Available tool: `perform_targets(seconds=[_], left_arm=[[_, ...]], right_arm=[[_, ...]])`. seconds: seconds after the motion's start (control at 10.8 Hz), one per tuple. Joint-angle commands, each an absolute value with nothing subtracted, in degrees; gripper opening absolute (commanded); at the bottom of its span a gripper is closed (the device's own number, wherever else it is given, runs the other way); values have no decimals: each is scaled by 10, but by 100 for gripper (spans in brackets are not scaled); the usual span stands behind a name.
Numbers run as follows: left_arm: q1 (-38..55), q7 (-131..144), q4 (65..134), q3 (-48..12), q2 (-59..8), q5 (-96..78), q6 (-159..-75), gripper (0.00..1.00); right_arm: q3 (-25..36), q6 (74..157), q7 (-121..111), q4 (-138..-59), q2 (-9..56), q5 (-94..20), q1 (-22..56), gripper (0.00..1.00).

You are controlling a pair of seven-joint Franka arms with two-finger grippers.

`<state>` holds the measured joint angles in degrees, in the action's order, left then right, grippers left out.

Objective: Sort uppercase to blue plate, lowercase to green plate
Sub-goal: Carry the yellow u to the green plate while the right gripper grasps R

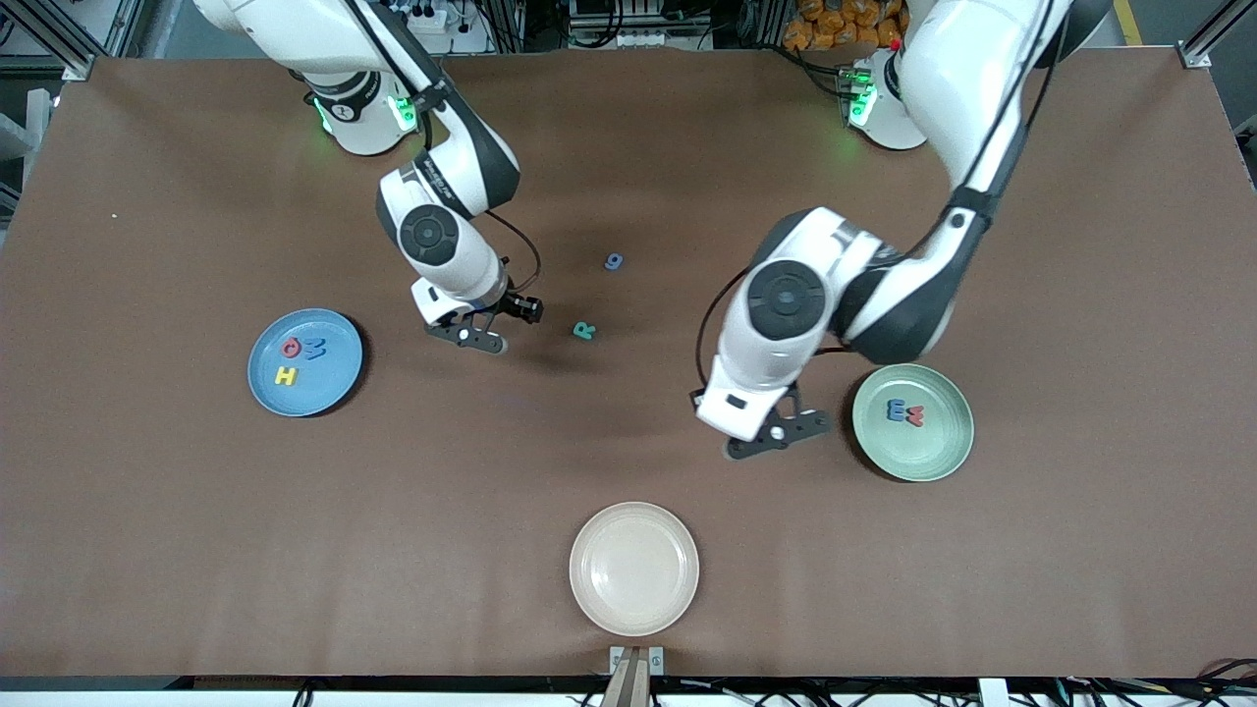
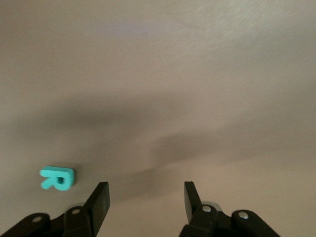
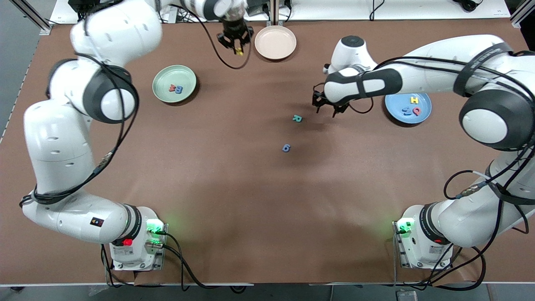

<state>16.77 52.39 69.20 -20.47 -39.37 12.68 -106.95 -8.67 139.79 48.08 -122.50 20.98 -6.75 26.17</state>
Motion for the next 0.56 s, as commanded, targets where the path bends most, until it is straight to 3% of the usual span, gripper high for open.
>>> perform_targets(seconds=[0.0,0.19,0.46], left_arm=[[129,464,713,-212,-357,105,-1038,0],[94,396,718,-212,-349,84,-1037,0],[64,256,783,-173,-309,83,-1027,0]], right_arm=[[-87,1410,529,-1185,243,-77,279,69],[-87,1447,586,-1161,271,-76,302,69],[-86,1446,642,-1107,308,-68,330,69]])
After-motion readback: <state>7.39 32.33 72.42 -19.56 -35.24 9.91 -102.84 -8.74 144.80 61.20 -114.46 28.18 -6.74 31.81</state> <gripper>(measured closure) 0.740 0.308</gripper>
